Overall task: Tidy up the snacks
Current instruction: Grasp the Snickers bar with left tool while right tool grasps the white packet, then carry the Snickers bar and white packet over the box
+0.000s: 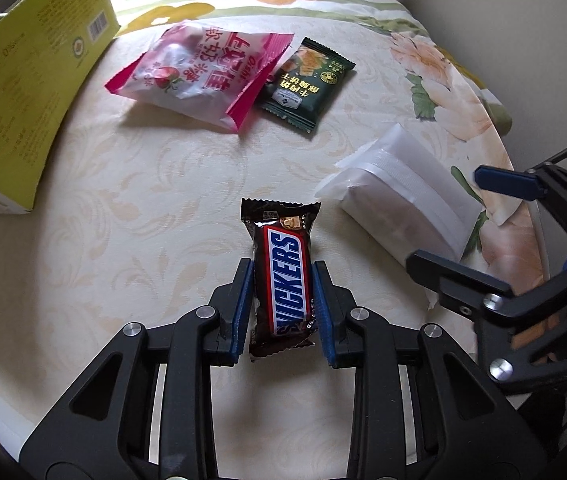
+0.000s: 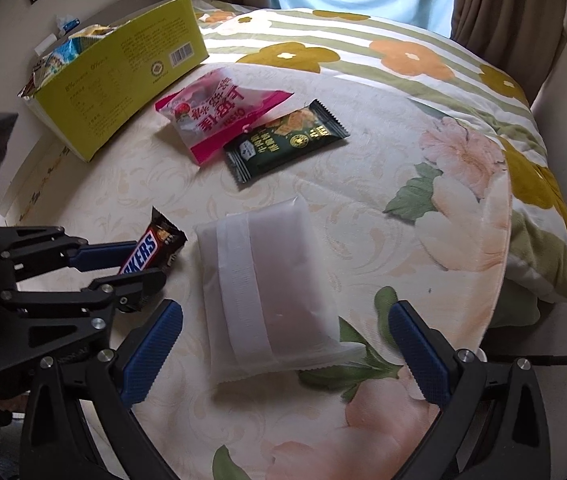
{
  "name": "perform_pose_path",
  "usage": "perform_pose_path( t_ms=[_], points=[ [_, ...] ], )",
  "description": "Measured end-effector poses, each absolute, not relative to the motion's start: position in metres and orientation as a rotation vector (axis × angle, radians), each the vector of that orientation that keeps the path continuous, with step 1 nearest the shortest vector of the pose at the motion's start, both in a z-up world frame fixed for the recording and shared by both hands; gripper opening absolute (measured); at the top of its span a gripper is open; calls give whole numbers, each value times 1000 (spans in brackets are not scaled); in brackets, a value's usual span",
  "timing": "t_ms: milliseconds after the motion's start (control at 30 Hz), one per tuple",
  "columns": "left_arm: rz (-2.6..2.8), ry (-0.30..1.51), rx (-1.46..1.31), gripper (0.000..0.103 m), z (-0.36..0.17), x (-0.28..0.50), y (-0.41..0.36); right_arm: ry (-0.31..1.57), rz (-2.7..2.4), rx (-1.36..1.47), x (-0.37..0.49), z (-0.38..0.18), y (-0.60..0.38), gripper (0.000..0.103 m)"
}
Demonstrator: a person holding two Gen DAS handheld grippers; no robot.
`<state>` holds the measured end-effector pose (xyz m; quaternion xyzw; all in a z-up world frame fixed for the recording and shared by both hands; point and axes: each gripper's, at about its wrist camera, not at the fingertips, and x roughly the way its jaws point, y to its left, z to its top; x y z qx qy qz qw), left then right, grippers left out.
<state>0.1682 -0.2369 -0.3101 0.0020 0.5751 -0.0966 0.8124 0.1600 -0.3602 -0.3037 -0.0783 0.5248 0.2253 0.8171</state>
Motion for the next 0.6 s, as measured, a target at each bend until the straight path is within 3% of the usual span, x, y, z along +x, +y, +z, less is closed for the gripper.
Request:
perform_pose_path(
  t_ms=[200, 333, 600],
  points=[
    [-195, 1220, -3, 25, -306, 165, -232, 1116, 498, -226, 162, -315, -347, 83],
    [-189, 1222, -19, 25, -304, 164, -226, 1105, 492, -272, 161, -319, -340, 65],
    [-163, 1181, -31, 26, -276, 160, -209, 1100, 479, -222, 160, -302, -344, 60]
  ],
)
